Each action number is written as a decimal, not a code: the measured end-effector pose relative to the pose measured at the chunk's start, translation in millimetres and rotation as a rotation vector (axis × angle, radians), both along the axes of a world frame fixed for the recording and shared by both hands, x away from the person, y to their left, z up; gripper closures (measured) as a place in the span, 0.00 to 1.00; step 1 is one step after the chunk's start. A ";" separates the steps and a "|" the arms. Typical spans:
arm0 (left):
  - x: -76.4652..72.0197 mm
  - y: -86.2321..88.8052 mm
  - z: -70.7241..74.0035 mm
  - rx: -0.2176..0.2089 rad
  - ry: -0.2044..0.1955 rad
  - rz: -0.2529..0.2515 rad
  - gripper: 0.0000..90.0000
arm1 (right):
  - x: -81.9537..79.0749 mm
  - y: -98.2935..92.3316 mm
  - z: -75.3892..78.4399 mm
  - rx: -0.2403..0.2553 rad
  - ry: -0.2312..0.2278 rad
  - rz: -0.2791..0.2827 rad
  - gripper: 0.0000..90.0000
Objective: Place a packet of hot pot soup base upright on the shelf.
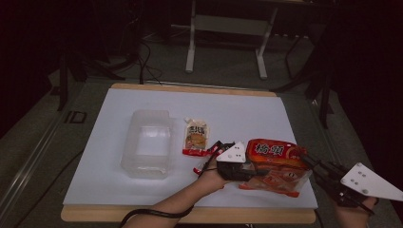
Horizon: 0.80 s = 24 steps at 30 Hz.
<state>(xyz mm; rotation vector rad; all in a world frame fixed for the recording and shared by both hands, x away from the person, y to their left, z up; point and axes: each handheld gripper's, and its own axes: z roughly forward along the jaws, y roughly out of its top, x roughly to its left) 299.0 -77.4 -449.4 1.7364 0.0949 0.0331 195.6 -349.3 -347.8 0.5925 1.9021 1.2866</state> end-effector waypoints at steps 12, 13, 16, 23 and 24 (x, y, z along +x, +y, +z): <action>4.7 29.2 25.4 0.006 -0.003 0.105 0.80 | 10.5 4.8 17.2 0.113 -0.011 0.015 0.78; 5.2 31.9 27.5 0.009 -0.010 0.116 0.80 | 9.5 5.4 17.6 0.120 -0.018 0.013 0.75; 6.7 41.2 34.2 0.000 -0.019 0.146 0.80 | 6.9 8.1 17.7 0.125 -0.026 0.019 0.72; 10.4 66.6 50.0 -0.036 -0.044 0.228 0.80 | 8.9 22.1 10.6 0.135 0.003 0.040 0.53; 11.4 74.2 55.0 -0.045 -0.048 0.249 0.80 | 9.6 23.8 9.4 0.135 0.010 0.043 0.50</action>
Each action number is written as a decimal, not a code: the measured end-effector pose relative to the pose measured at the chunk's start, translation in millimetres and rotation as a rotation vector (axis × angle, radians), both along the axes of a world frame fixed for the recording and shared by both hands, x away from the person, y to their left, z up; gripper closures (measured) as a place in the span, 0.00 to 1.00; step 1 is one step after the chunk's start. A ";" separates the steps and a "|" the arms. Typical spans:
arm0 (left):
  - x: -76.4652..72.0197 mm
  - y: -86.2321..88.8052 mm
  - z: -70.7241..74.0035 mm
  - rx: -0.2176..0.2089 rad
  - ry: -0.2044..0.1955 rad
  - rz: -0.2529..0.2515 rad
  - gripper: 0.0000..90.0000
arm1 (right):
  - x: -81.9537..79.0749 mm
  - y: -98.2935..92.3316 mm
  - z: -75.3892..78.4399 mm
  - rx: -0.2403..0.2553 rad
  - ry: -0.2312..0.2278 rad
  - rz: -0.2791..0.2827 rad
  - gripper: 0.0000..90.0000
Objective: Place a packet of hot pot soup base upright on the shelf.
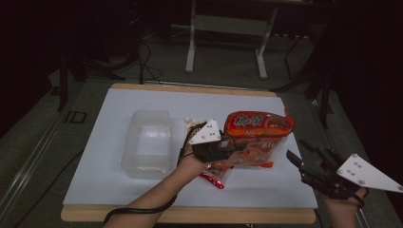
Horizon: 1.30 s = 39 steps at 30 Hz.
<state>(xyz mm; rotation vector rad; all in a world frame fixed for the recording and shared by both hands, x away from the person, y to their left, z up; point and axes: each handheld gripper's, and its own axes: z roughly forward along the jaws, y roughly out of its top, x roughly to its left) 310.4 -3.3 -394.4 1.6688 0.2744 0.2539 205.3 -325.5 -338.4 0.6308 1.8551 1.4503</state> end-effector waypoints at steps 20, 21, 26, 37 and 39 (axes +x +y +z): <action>6.7 111.7 56.1 -0.124 -0.112 0.321 0.79 | 7.9 25.3 -18.3 0.073 0.084 0.048 0.15; 7.6 118.2 57.3 -0.131 -0.112 0.341 0.79 | 7.8 25.7 -20.0 0.075 0.088 0.050 0.15; 10.2 149.8 57.1 -0.151 -0.120 0.433 0.79 | 8.4 26.5 -25.5 0.083 0.095 0.062 0.14; 17.3 203.3 31.7 -0.185 -0.080 0.609 0.79 | 10.8 36.9 -35.7 0.040 0.104 0.076 0.13; 19.7 210.1 23.0 -0.190 -0.067 0.638 0.80 | 11.5 39.0 -38.1 0.035 0.110 0.081 0.13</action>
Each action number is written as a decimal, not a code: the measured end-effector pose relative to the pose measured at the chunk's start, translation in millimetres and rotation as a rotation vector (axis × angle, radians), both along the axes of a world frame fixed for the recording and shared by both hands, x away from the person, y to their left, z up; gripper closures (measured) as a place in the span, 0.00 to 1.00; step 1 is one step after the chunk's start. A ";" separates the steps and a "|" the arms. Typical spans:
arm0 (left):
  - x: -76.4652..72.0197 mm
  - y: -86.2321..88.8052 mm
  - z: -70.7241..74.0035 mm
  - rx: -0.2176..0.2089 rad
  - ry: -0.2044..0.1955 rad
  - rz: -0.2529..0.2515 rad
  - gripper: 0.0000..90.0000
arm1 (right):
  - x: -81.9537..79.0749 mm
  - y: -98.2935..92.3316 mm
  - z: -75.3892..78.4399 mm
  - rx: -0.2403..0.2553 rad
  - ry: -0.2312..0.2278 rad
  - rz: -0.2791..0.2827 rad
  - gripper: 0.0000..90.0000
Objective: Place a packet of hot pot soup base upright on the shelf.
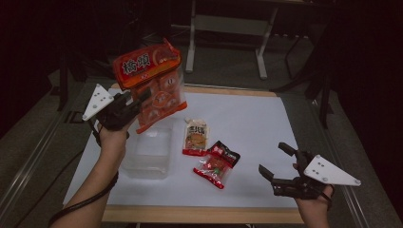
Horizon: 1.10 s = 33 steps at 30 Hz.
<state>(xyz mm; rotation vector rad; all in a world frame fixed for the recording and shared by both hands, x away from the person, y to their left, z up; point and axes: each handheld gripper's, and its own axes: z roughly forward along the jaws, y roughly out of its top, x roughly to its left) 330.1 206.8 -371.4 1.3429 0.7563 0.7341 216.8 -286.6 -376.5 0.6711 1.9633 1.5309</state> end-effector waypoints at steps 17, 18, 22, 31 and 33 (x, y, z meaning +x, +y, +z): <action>12.5 22.3 -58.0 0.013 0.148 0.149 0.80 | 5.8 6.1 -10.7 -0.028 0.020 0.033 0.13; 13.8 21.1 -59.1 0.022 0.154 0.150 0.80 | 5.6 6.3 -10.9 -0.031 0.018 0.033 0.13; 18.4 16.4 -63.1 0.042 0.179 0.137 0.80 | 4.9 5.6 -11.3 -0.034 0.019 0.035 0.13; 27.2 5.5 -73.4 0.105 0.230 0.110 0.79 | 5.0 1.1 -12.8 -0.030 0.011 0.039 0.14; 27.6 5.5 -73.8 0.102 0.229 0.114 0.79 | 4.7 1.0 -12.5 -0.034 0.011 0.036 0.14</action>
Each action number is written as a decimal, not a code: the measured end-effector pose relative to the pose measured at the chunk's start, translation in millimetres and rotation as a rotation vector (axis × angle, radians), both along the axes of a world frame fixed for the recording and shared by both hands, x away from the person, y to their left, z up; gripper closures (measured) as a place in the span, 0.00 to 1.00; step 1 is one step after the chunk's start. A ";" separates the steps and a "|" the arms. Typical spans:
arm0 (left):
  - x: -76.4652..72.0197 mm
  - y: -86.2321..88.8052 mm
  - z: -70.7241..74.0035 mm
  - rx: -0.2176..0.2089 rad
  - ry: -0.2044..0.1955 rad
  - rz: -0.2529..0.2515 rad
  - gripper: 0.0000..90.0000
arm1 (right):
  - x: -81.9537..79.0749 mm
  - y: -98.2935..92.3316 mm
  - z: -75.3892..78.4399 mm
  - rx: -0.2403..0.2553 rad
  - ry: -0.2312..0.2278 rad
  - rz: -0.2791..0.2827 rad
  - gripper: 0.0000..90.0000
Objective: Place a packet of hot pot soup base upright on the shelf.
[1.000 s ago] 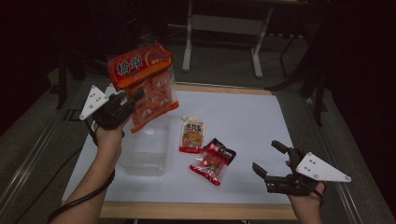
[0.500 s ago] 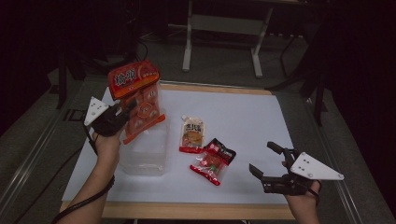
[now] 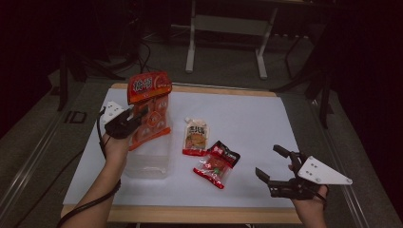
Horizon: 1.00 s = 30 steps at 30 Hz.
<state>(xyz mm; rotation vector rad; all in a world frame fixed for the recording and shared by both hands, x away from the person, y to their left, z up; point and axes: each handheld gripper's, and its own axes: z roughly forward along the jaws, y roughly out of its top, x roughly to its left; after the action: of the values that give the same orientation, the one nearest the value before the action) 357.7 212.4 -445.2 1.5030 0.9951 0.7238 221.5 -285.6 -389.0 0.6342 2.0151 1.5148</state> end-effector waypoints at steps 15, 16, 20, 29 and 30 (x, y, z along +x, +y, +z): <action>-1.6 8.2 -4.9 0.016 0.048 -0.038 0.79 | 1.0 5.5 -2.0 -0.041 0.005 0.026 0.15; -1.9 8.2 -4.7 0.022 0.054 -0.045 0.79 | 1.0 5.3 -2.1 -0.040 0.006 0.028 0.15; -4.3 10.9 -4.8 0.021 0.088 -0.036 0.79 | 2.1 4.5 -3.0 -0.033 0.010 0.024 0.15; -8.2 25.0 -15.9 -0.006 0.112 -0.018 0.78 | 2.9 4.5 -5.0 -0.039 0.018 0.029 0.15; -8.8 26.8 -17.4 -0.003 0.116 -0.016 0.78 | 3.0 4.7 -5.1 -0.039 0.017 0.029 0.15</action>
<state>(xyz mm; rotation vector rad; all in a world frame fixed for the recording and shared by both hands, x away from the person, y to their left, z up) 348.8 239.2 -462.6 1.5631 1.0689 0.6296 224.4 -280.9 -394.1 0.6071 2.0700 1.4878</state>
